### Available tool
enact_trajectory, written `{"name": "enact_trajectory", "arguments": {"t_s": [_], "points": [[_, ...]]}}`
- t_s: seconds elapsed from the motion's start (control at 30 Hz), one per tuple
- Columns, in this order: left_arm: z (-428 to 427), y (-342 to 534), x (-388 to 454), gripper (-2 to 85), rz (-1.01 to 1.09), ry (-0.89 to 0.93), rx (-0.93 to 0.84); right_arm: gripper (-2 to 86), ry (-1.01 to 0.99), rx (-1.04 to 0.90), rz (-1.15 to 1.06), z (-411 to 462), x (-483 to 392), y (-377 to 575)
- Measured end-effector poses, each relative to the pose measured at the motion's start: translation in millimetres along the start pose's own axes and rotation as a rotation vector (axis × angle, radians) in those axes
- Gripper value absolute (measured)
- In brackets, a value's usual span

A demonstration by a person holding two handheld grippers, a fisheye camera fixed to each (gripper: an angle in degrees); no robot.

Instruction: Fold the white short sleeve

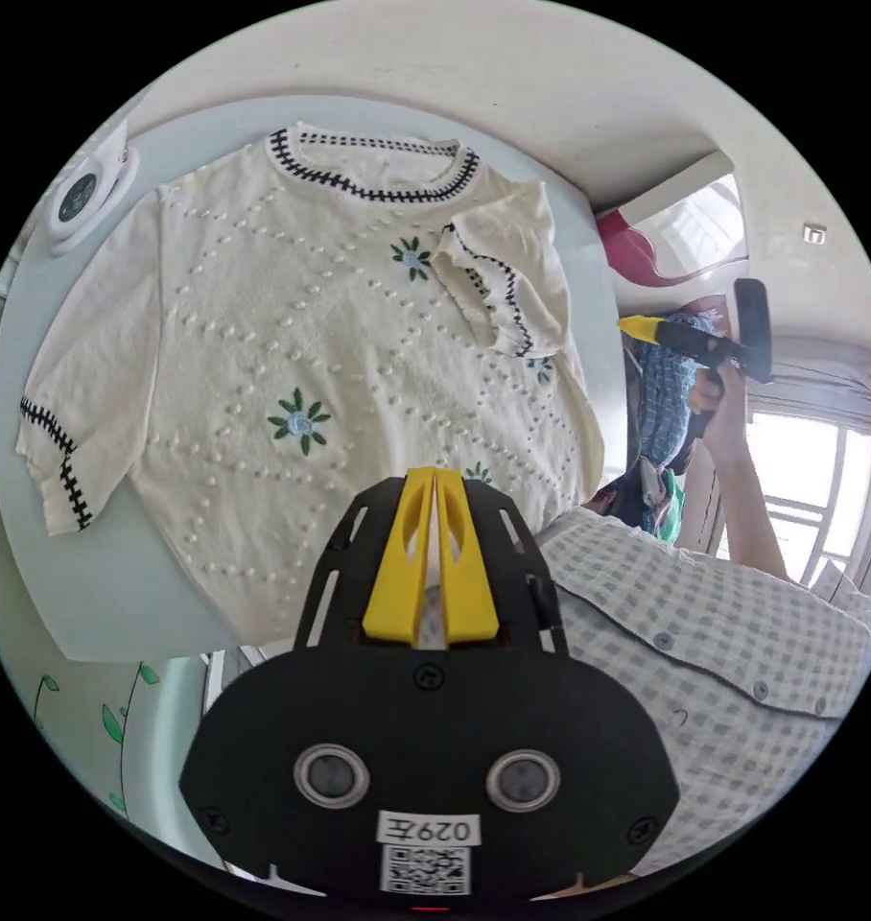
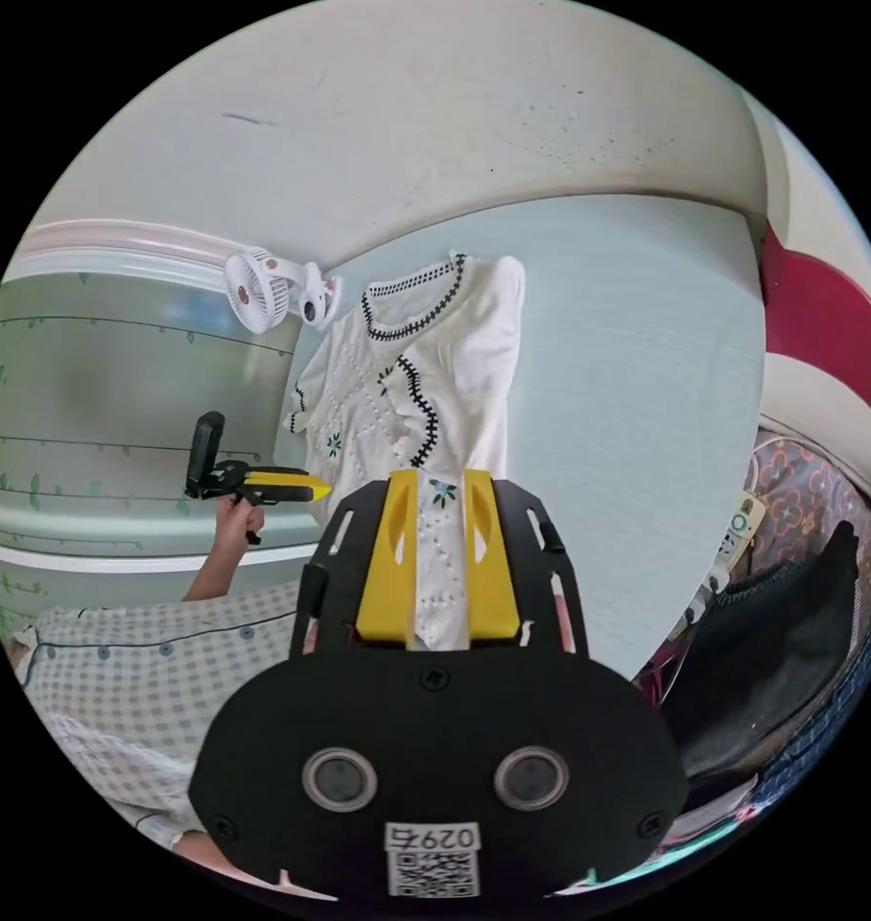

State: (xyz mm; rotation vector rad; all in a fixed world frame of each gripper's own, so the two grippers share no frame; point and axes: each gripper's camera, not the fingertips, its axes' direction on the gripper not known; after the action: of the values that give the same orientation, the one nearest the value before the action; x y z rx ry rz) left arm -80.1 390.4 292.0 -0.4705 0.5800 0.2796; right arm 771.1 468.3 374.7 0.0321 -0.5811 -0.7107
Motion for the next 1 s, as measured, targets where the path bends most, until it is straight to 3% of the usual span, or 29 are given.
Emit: {"name": "enact_trajectory", "arguments": {"t_s": [0.27,0.37,0.43,0.6,0.73,0.83,1.0], "points": [[-4,-79,51,11.8,0.136,-0.058,0.035,-0.3,0.143,-0.238,0.027,130,6,-30],[3,-107,51,12.9,0.101,-0.083,0.022,-0.4,0.111,-0.209,0.044,148,14,-30],[12,-117,47,12.2,0.074,-0.064,-0.015,-0.4,0.100,-0.209,0.049,159,19,-32],[-17,-103,37,-0.3,0.042,-0.048,0.074,-0.4,0.099,-0.208,0.041,189,28,-40],[-41,-86,15,-0.9,0.018,0.009,0.056,-0.5,0.108,-0.239,0.049,206,31,-47],[-49,-76,-12,-1.0,0.009,0.252,0.020,-0.5,0.097,-0.188,-0.013,199,23,-58],[-87,-50,-29,-1.0,-0.130,0.256,0.224,-0.5,0.131,-0.096,-0.024,194,26,-115]]}}
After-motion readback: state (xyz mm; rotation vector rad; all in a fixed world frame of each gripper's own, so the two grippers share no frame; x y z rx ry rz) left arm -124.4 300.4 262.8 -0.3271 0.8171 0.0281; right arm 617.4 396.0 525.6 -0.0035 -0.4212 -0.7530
